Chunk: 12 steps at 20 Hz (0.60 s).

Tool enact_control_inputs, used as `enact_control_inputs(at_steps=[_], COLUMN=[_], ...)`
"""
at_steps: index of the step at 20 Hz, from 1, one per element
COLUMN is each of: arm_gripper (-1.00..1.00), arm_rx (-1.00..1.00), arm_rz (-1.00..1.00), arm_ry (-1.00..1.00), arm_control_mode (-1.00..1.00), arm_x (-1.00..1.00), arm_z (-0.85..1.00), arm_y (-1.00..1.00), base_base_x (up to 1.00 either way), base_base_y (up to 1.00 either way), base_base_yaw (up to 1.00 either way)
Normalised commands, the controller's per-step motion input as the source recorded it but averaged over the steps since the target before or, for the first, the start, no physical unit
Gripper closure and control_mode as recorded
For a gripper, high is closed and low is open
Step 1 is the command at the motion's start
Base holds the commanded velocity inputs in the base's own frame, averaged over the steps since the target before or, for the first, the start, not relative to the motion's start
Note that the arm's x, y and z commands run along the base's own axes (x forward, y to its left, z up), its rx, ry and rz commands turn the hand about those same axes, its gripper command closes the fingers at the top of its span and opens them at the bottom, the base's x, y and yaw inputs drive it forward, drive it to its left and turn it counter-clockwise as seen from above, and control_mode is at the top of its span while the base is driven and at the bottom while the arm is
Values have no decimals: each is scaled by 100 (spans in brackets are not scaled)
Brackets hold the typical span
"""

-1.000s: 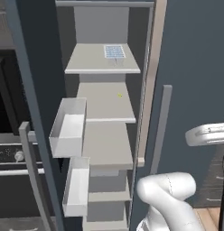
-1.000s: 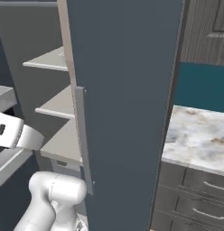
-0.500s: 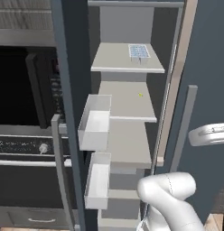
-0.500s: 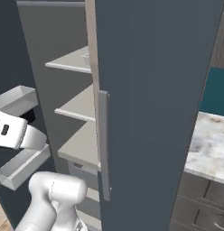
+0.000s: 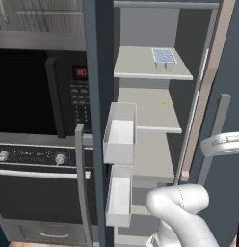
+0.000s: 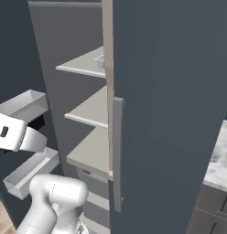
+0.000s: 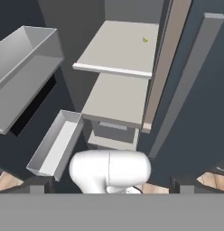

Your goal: Open the freezer door, pick up the ice cube tray from the freezer, and place it on the dining counter.

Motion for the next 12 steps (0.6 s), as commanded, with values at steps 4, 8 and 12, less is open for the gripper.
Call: enact_control_inputs(at_steps=[4,8,12], arm_gripper=[-100,-100,-100], arm_rx=[0,0,0], arm_rz=[0,0,0], arm_ry=[0,0,0], arm_control_mode=[100,100,100], arm_x=[0,0,0], arm_z=[0,0,0], arm_y=[0,0,0], base_base_x=[41,39,26], base_base_y=[-24,-4,0], base_base_yaw=[0,0,0])
